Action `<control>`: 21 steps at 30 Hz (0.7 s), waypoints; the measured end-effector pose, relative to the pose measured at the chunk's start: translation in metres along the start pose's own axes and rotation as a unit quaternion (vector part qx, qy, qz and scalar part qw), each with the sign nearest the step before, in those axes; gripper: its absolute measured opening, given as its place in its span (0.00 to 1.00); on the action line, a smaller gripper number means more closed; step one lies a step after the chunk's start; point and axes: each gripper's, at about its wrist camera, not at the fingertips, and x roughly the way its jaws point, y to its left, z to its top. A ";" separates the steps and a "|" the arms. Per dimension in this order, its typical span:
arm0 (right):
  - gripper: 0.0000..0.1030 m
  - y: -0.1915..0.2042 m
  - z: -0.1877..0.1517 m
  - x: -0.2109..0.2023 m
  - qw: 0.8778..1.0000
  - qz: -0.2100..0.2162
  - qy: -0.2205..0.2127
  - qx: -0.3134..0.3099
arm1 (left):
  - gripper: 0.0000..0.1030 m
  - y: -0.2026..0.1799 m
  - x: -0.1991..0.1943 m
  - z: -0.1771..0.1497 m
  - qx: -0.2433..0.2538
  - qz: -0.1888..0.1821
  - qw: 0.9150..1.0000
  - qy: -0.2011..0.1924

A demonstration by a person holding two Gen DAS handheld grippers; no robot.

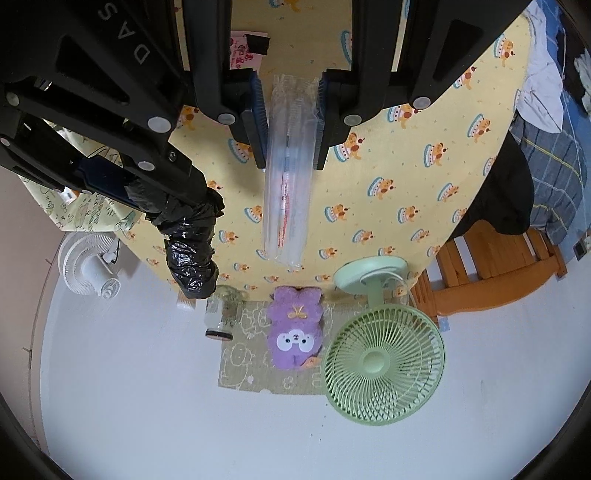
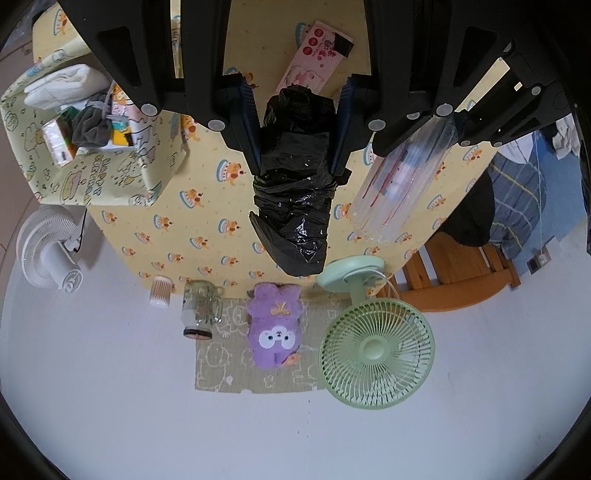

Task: Organize soft objects
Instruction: 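Lift and carry the pen bag with the left tool while the right tool carries the bundle toward the box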

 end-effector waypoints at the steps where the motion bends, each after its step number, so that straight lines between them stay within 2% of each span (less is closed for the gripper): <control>1: 0.38 -0.001 0.001 -0.002 1.000 0.000 -0.002 0.000 | 0.21 -0.001 -0.002 0.001 0.001 0.000 1.000 -0.002; 21: 0.38 -0.018 0.011 -0.040 0.999 -0.001 -0.035 -0.001 | 0.21 -0.022 -0.031 0.012 0.006 0.008 0.999 -0.034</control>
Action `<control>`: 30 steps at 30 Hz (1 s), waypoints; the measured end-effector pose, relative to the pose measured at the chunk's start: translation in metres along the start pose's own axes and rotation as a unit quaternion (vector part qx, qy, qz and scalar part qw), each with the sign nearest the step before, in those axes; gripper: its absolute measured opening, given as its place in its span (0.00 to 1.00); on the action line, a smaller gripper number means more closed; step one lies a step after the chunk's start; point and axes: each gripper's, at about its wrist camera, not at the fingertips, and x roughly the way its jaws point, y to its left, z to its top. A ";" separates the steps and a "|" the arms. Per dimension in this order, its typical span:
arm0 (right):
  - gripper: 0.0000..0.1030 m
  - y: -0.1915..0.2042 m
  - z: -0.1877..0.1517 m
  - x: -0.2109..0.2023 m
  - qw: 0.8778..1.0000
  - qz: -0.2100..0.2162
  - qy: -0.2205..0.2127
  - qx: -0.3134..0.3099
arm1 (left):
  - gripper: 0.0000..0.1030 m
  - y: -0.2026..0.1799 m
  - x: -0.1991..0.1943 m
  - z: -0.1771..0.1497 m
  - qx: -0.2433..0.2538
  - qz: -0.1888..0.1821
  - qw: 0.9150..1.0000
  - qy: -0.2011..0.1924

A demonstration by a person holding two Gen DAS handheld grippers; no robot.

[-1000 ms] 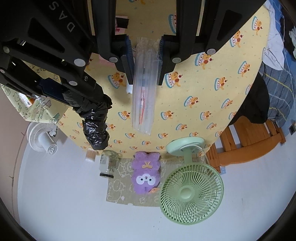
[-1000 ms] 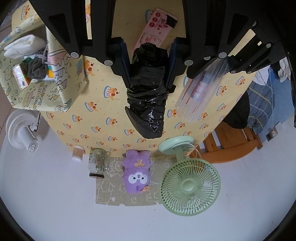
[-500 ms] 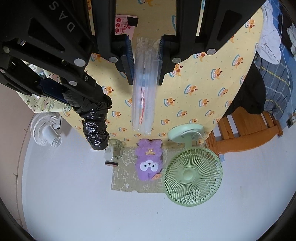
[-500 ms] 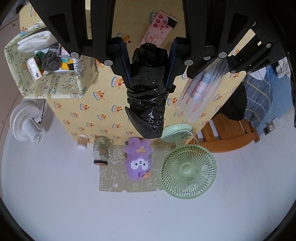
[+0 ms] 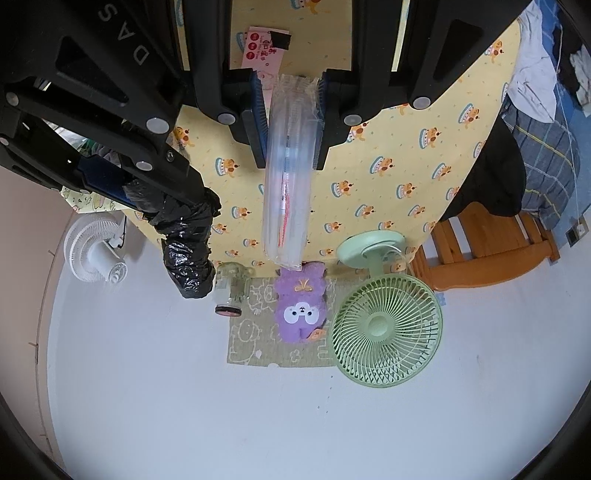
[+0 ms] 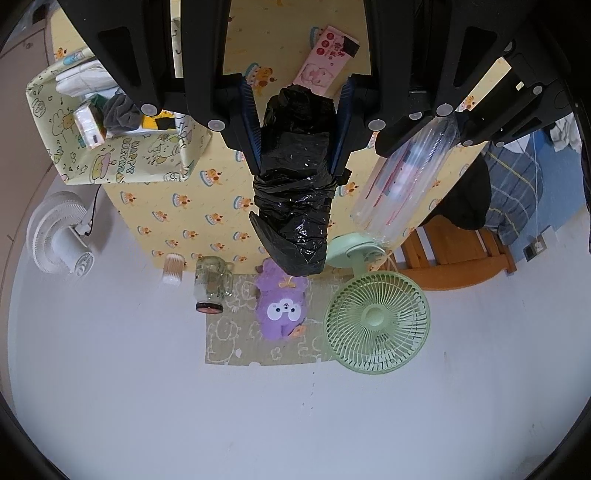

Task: Organize soft objects
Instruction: 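Lift and carry the pen bag with the left tool while the right tool carries the bundle toward the box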

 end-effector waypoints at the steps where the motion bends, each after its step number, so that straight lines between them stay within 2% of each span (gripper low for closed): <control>1: 0.38 -0.001 0.000 -0.001 1.000 0.000 -0.001 0.000 | 0.21 -0.001 0.000 0.000 0.000 0.000 1.000 -0.001; 30: 0.38 -0.060 0.009 -0.025 0.999 -0.038 -0.028 0.016 | 0.21 -0.061 0.002 0.017 0.008 -0.027 0.999 -0.020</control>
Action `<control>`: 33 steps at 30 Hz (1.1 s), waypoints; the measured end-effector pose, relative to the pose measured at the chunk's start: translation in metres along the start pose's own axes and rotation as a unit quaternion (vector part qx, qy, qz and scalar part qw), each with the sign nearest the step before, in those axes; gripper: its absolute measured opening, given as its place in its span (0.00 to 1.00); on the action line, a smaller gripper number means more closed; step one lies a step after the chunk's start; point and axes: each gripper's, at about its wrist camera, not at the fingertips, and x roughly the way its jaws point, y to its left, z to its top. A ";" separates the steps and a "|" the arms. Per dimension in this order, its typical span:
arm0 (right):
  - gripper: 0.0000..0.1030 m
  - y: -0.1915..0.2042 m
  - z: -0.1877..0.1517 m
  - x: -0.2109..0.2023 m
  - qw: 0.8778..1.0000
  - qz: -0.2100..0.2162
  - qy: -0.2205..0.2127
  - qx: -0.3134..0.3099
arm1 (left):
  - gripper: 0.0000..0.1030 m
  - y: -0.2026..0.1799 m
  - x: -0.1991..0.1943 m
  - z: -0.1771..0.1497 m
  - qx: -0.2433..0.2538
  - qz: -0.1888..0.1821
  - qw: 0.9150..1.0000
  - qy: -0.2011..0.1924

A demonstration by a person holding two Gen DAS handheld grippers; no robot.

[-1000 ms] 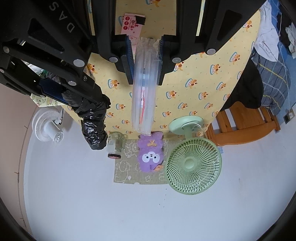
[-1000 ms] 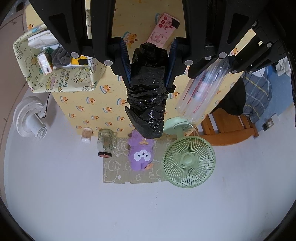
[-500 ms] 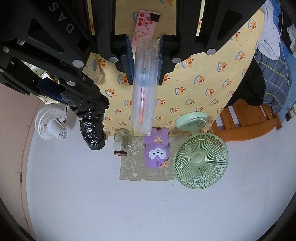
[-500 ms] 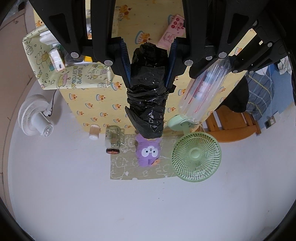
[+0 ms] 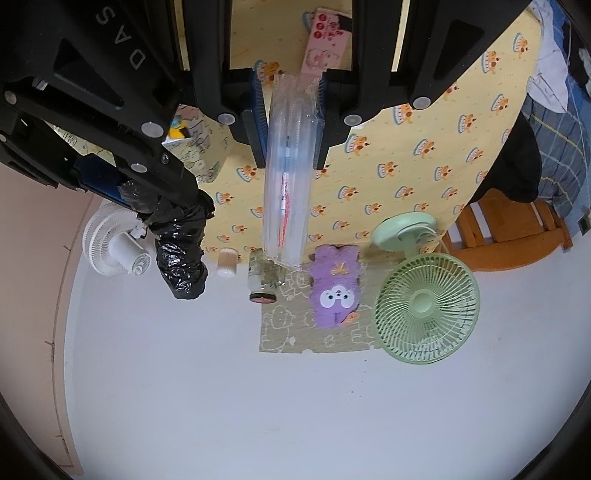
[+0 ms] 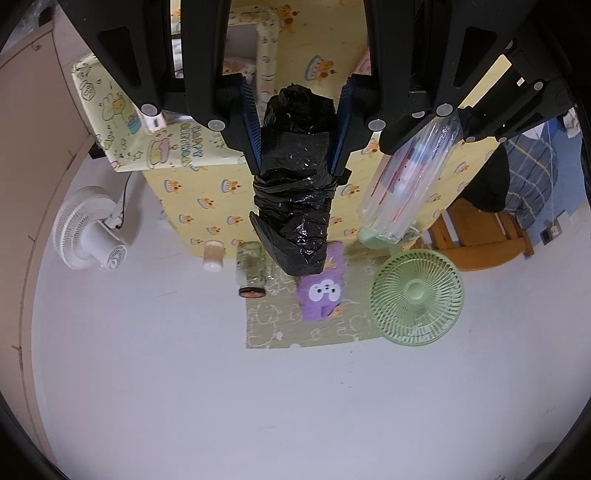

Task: Organize soft objects
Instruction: 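Lift and carry the pen bag with the left tool while the right tool carries the bundle toward the box, then lower the pen bag into the gift box and open the left tool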

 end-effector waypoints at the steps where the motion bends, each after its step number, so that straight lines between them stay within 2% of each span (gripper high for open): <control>1: 0.38 -0.002 0.000 0.000 1.000 -0.001 0.000 0.001 | 0.21 -0.002 0.001 0.000 0.001 -0.001 1.000 0.000; 16: 0.38 -0.038 0.000 0.004 1.000 -0.019 0.003 0.014 | 0.21 -0.036 0.016 0.004 0.013 -0.018 1.000 0.004; 33: 0.38 -0.085 -0.006 0.015 0.998 -0.056 0.014 0.038 | 0.21 -0.077 0.046 0.005 0.032 -0.054 0.998 0.030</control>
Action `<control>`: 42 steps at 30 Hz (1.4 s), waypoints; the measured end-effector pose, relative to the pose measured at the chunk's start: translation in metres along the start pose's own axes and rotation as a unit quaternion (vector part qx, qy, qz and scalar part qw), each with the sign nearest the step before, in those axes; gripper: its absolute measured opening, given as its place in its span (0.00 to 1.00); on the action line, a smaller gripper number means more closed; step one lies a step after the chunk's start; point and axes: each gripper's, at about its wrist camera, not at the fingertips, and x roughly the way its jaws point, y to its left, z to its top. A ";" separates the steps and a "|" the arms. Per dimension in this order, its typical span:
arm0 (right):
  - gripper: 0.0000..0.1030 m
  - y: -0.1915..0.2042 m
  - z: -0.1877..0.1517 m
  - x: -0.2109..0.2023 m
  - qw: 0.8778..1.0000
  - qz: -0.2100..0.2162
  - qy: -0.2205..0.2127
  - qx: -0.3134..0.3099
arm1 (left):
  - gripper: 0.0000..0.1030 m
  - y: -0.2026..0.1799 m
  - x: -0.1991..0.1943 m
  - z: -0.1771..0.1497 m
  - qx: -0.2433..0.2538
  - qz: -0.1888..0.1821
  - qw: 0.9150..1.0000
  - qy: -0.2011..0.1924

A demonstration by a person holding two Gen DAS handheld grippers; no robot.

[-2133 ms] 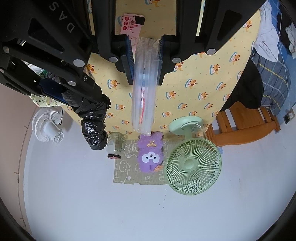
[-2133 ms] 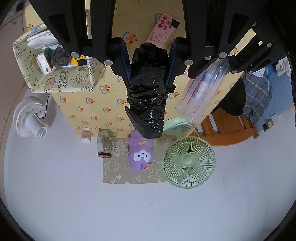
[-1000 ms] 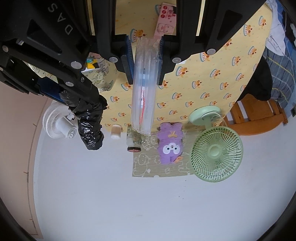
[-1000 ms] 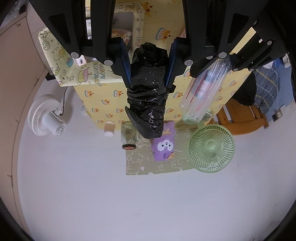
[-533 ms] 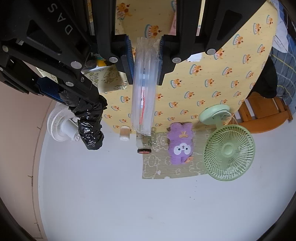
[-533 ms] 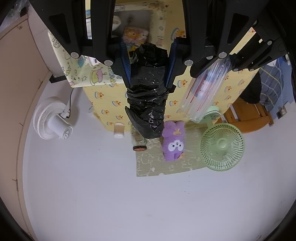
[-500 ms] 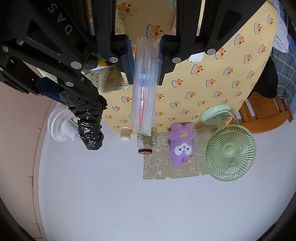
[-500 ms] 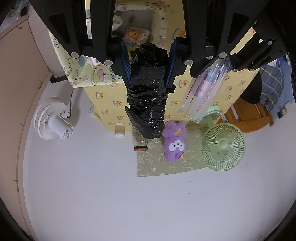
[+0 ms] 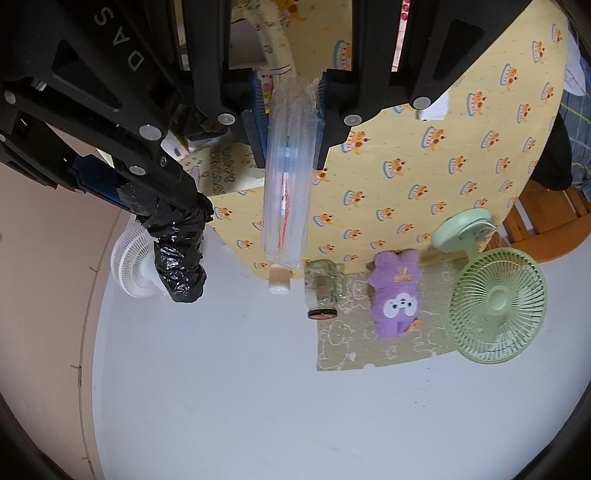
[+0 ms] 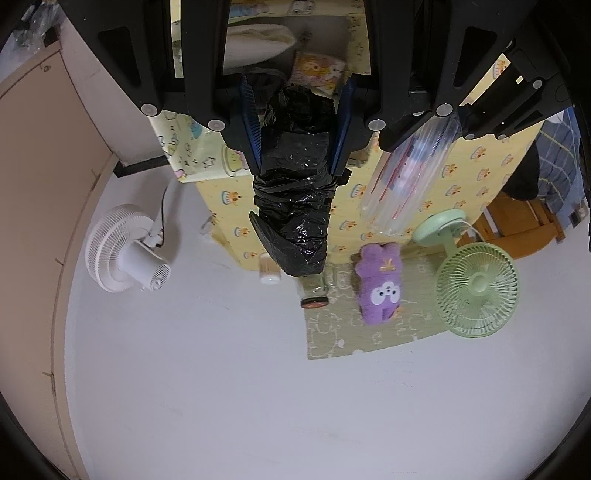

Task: Organize soft objects
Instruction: 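Lower the pen bag into the gift box and open the left tool, then lower the black bundle into the gift box and open the right tool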

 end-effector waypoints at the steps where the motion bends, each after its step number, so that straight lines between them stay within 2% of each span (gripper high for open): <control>1: 0.38 -0.002 -0.001 0.001 1.000 -0.002 0.001 0.001 | 0.21 -0.002 0.001 0.000 0.001 -0.002 1.000 0.002; 21: 0.38 -0.053 -0.017 0.016 0.998 -0.035 0.029 0.044 | 0.23 -0.050 0.035 -0.006 0.037 -0.054 0.996 0.053; 23: 0.38 -0.055 -0.019 0.019 0.998 -0.039 0.034 0.046 | 0.31 -0.052 0.040 -0.008 0.041 -0.057 0.996 0.063; 27: 0.38 -0.060 -0.024 0.024 0.997 -0.045 0.045 0.049 | 0.41 -0.056 0.047 -0.012 0.048 -0.057 0.994 0.079; 31: 0.37 -0.062 -0.027 0.028 0.996 -0.039 0.052 0.058 | 0.61 -0.057 0.049 -0.014 0.050 -0.057 0.993 0.091; 39: 0.40 -0.059 -0.031 0.039 0.995 -0.024 0.072 0.068 | 0.73 -0.051 0.050 -0.017 0.050 -0.051 0.993 0.097; 42: 0.57 -0.057 -0.033 0.041 0.994 -0.021 0.083 0.074 | 0.73 -0.050 0.048 -0.017 0.052 -0.058 0.992 0.095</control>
